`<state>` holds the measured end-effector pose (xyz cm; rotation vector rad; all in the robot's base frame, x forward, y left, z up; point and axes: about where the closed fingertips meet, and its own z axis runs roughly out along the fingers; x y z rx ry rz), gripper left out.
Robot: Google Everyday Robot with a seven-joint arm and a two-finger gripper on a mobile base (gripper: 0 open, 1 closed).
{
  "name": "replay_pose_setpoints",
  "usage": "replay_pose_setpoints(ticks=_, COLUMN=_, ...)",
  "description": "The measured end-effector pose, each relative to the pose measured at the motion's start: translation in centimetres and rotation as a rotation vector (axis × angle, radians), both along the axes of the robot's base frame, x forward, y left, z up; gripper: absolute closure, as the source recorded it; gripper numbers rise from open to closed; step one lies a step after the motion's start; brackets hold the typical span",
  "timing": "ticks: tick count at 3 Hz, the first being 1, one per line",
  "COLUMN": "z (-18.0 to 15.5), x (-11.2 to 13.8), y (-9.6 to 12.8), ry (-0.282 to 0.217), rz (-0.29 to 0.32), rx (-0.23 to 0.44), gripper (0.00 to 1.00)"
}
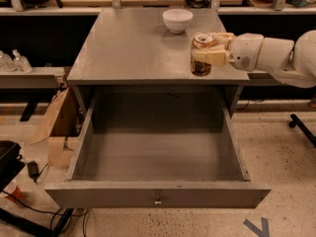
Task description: Place orange can into top drawer
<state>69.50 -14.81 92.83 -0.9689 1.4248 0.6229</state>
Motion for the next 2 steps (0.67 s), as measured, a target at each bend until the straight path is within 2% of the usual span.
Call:
replay_pose_setpoints(ticks=1, z=0.7, x=-5.4, y=1.8, ry=-0.015, rz=0.023, rx=-0.042, gripper=1.0)
replay_pose_setpoints(ticks=2, z=-2.5, x=-10.1, y=4.1, ry=0.012, rz=0.039, rx=-0.076, gripper=1.0)
